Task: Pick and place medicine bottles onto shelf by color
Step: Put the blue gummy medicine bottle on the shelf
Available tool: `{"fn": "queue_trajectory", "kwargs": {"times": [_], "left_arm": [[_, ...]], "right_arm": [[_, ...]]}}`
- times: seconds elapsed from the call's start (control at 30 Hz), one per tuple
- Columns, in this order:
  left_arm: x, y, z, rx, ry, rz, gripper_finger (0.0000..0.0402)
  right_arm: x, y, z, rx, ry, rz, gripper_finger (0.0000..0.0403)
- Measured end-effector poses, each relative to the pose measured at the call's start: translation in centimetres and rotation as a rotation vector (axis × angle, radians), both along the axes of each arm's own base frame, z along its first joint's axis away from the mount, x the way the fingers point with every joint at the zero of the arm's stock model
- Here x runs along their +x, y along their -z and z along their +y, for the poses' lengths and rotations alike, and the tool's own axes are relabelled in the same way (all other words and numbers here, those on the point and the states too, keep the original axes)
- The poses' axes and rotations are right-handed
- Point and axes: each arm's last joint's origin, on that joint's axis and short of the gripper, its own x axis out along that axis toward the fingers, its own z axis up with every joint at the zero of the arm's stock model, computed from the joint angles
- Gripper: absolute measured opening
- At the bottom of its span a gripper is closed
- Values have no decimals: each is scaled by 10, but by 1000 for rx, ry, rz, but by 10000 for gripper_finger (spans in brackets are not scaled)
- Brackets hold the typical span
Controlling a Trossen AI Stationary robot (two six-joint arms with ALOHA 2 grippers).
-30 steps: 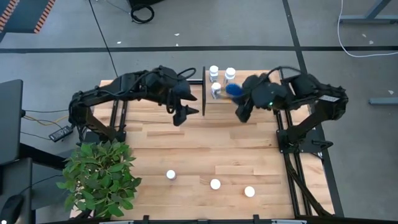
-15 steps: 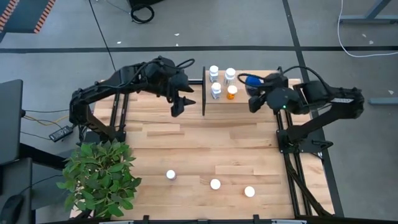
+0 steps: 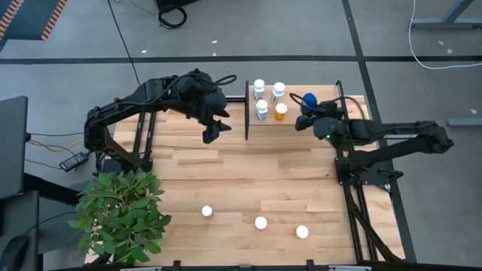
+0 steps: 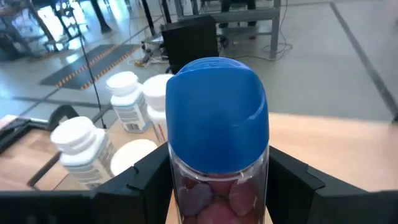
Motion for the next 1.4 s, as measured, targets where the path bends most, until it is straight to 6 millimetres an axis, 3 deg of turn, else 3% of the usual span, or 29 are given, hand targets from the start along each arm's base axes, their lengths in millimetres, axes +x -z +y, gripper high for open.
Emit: {"fn": "queue_trajectory", "kwargs": {"times": [0.1, 0.27, 0.57, 0.8, 1.0, 1.4], "left_arm": [[-2, 3, -1, -14, -4, 34, 231], [-5, 5, -1, -21, -4, 69, 231], [-7, 4, 4, -15, -20, 62, 231], [-8, 4, 8, -16, -35, 65, 231], [-8, 4, 8, -20, -37, 65, 229], [-8, 4, 8, -36, -53, 64, 228]], "right_arm": [[4, 18, -11, -5, 33, -39, 213], [1, 28, -36, -18, 109, -49, 213], [5, 43, -84, 44, 26, -44, 213], [10, 54, -110, 70, 1, -35, 213], [16, 58, -118, 51, -20, -31, 213], [5, 60, -128, 37, 21, 59, 214]]}}
